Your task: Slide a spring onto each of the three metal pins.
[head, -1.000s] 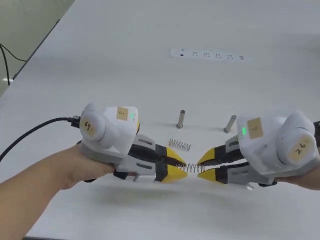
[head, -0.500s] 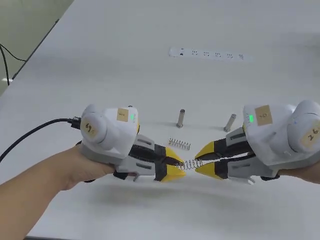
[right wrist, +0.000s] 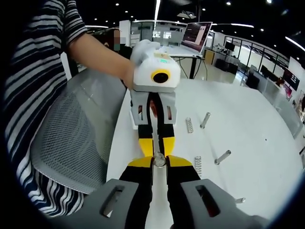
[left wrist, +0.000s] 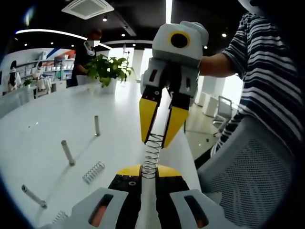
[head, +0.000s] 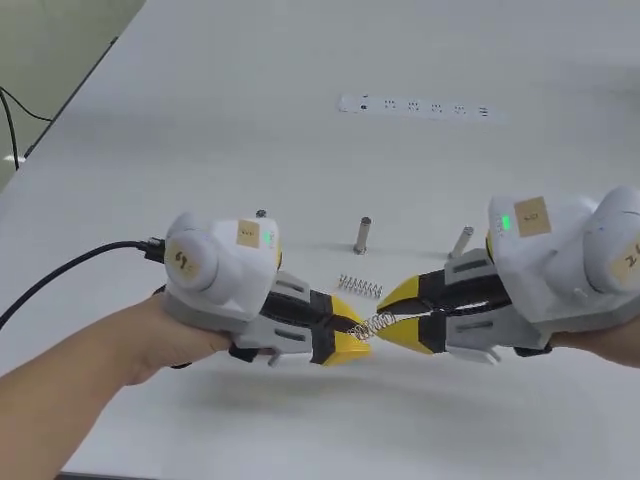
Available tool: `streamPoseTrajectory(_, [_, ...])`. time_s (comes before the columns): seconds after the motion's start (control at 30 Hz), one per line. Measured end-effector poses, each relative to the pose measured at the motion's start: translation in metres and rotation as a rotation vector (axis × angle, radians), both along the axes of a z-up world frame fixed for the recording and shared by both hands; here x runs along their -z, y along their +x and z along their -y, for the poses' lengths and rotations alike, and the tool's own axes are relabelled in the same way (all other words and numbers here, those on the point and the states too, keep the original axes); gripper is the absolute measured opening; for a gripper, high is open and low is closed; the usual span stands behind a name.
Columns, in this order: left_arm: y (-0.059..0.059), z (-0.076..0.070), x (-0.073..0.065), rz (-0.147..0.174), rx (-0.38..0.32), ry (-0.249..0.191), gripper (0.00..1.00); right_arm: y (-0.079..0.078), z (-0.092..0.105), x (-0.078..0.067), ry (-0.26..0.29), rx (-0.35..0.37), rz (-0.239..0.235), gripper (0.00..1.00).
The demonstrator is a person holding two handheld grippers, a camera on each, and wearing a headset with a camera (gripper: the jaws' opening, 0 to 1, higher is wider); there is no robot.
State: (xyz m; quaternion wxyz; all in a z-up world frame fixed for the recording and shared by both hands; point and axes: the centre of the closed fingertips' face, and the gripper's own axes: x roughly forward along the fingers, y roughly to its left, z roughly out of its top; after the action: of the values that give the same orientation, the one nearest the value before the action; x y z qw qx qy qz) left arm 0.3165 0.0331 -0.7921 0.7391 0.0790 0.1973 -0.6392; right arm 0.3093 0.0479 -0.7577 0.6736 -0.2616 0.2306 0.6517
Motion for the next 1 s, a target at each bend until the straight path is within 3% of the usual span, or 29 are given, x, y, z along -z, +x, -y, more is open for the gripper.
streamPoseTrajectory(0.5, [0.0,0.005,-0.002,0.004,-0.002,0.0,0.02,-0.001,-0.014,-0.008,0.081,0.009,0.033,0.07])
streamPoseTrajectory(1.0, [0.007,0.002,-0.004,-0.01,-0.059,-0.017,0.03,0.004,-0.017,-0.01,0.09,-0.007,0.091,0.07])
